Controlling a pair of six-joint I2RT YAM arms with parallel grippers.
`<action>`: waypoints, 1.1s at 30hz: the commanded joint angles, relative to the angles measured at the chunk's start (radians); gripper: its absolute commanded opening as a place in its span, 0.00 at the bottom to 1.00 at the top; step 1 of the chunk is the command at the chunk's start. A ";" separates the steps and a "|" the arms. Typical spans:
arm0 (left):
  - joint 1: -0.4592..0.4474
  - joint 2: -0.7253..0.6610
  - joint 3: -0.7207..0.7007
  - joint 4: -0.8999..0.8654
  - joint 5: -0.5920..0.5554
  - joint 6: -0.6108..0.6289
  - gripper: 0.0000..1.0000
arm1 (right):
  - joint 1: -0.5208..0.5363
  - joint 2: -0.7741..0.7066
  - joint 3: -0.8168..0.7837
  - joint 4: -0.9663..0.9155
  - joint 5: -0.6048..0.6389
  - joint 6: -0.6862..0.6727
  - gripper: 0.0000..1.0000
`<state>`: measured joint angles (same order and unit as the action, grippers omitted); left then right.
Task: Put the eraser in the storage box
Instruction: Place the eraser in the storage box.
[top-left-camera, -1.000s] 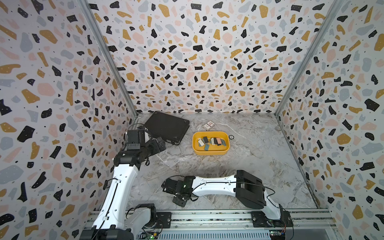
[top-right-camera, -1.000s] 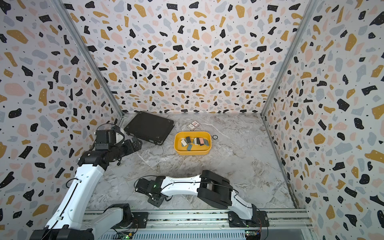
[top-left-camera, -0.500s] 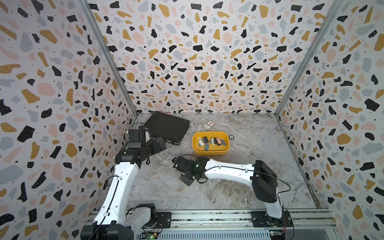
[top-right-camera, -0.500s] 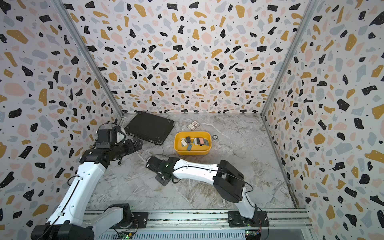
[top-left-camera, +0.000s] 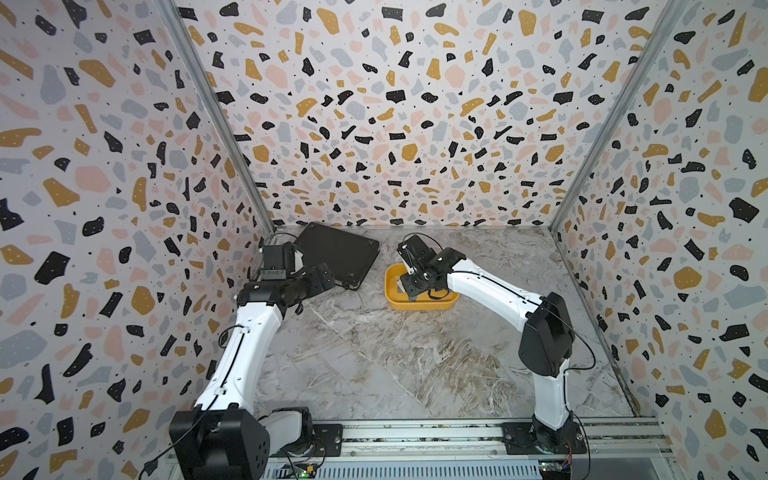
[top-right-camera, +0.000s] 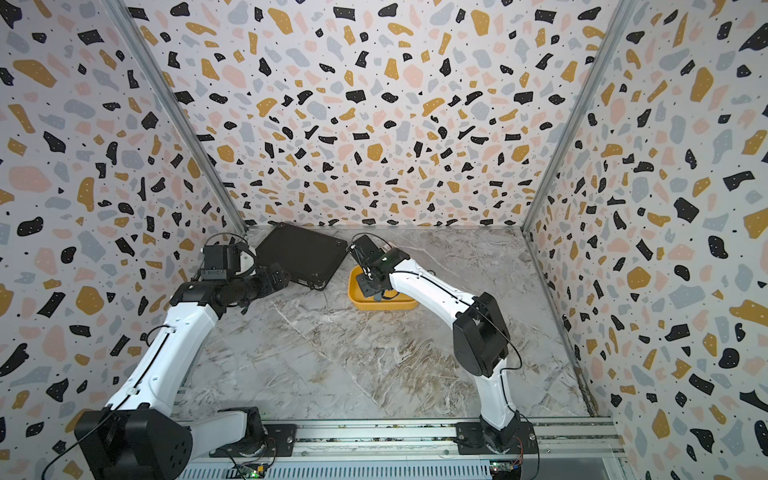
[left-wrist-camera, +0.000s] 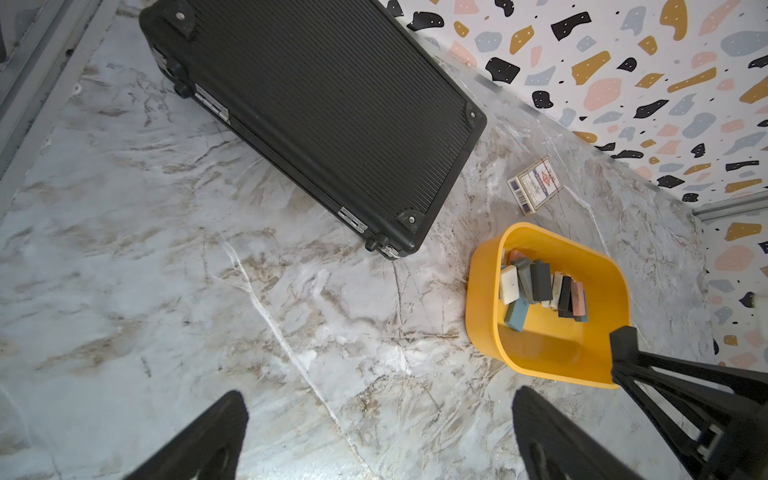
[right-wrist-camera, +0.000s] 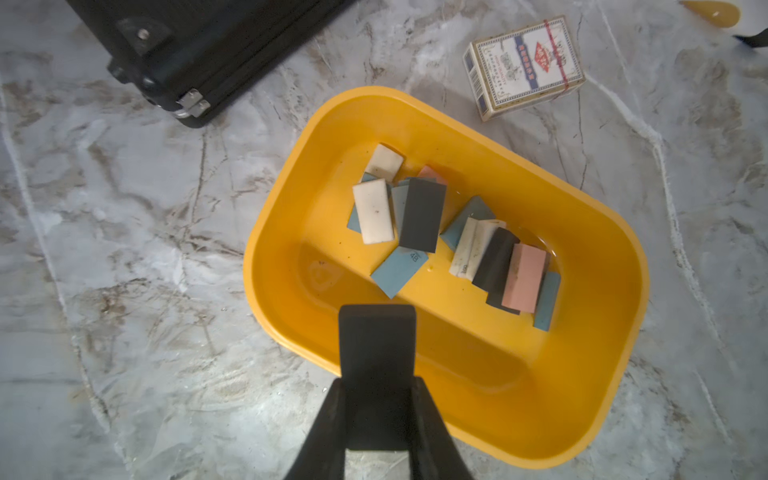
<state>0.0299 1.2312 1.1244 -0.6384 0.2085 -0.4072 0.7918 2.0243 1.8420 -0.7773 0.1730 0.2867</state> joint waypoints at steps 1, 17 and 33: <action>0.007 0.025 0.045 0.037 0.017 0.009 0.99 | -0.029 0.046 0.070 -0.059 -0.019 -0.028 0.14; 0.010 0.090 0.062 0.052 0.037 0.004 1.00 | -0.101 0.239 0.290 -0.106 -0.067 -0.064 0.15; 0.015 0.083 0.052 0.048 0.038 0.006 1.00 | -0.101 0.321 0.339 -0.107 -0.072 -0.066 0.18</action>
<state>0.0383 1.3209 1.1584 -0.6113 0.2317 -0.4072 0.6868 2.3466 2.1464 -0.8593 0.0994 0.2260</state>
